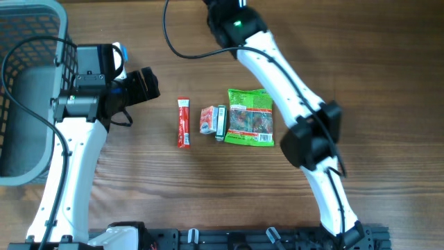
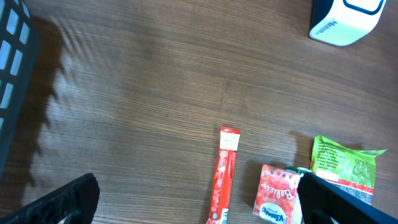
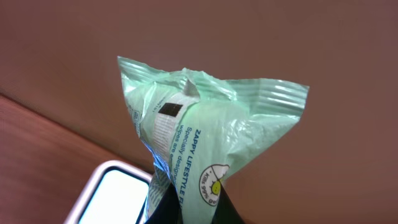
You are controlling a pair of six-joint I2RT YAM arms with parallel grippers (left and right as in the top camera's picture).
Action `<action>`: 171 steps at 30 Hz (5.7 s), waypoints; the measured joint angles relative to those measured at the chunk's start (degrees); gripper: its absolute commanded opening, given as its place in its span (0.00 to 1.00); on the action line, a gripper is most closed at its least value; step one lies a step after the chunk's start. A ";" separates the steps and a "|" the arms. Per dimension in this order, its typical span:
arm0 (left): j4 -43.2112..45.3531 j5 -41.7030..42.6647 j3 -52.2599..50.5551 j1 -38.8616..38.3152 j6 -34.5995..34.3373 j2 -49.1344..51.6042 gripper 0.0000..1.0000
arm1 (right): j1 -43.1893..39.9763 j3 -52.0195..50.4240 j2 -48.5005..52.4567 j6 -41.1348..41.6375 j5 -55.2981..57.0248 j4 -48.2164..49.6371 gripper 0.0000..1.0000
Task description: Scan the item barcode
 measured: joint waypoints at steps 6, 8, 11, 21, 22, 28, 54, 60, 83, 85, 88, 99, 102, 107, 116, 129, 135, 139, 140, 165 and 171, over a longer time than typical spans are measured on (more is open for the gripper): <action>0.04 0.00 0.00 0.00 0.00 0.02 1.00 | -1.18 -0.04 8.33 -10.25 3.08 14.73 0.04; 0.04 0.00 0.00 0.00 0.00 0.00 1.00 | -1.51 -0.04 9.94 -12.96 3.58 19.21 0.04; 0.04 0.00 0.00 0.00 0.02 0.02 1.00 | -1.73 -0.04 11.63 -15.89 4.20 22.82 0.04; 0.04 0.02 0.00 0.00 0.00 0.00 1.00 | -1.77 -0.04 12.66 -13.64 4.57 19.17 0.05; 0.04 0.00 0.00 0.00 0.00 0.02 1.00 | -1.75 -0.04 12.81 -13.07 4.59 18.58 0.04; 0.02 0.00 0.00 0.00 0.00 0.00 1.00 | -1.73 -0.04 15.67 -11.72 4.61 18.05 0.04; 0.02 0.00 0.00 0.00 0.00 0.00 1.00 | 0.07 1.03 16.28 -4.85 6.12 7.56 0.04; 0.04 0.00 0.00 0.00 0.02 0.00 1.00 | 0.02 1.03 16.31 -4.26 7.41 11.58 0.04; 0.04 0.00 0.00 0.00 0.00 0.00 1.00 | -0.85 0.37 16.72 -8.09 6.64 20.90 0.04; 0.04 0.00 0.00 0.00 0.00 0.00 1.00 | -0.85 0.37 16.85 -6.38 6.69 20.41 0.04; 0.04 0.00 0.00 0.00 0.00 0.00 1.00 | -0.85 0.37 17.11 -4.83 6.78 20.39 0.04; 0.04 0.00 0.00 0.00 0.00 0.00 1.00 | -0.70 0.37 17.38 2.62 10.29 20.24 0.04; 0.04 0.00 0.00 0.00 0.00 0.00 1.00 | -0.70 0.35 17.42 2.34 12.09 23.47 0.04; 0.04 0.00 0.00 0.00 0.00 0.02 1.00 | -0.72 0.26 15.21 -0.46 12.44 17.86 0.04; 0.04 0.00 0.00 0.00 0.02 0.00 1.00 | -1.05 -0.46 -6.43 10.43 5.95 -24.59 0.04; 0.04 0.00 0.00 0.00 0.00 0.00 1.00 | -22.32 -2.78 -20.15 23.23 -28.74 -69.00 0.04; 0.04 0.02 0.00 0.00 0.00 0.00 1.00 | -31.67 -18.25 -18.64 24.04 -33.00 -65.07 0.04; 0.04 0.00 0.00 0.00 0.00 0.00 1.00 | -36.22 -30.56 -18.62 24.06 -35.06 -58.18 0.06; 0.04 0.00 0.00 0.00 0.00 0.02 1.00 | -36.87 -32.81 -18.62 24.06 -35.21 -57.22 0.29; 0.02 0.00 0.00 0.00 0.00 0.00 1.00 | -27.74 -29.05 -25.42 31.17 -52.06 -60.41 0.69; 0.04 0.02 0.00 0.00 0.02 0.00 1.00 | -16.52 -32.57 -25.42 37.44 -55.91 -51.52 0.39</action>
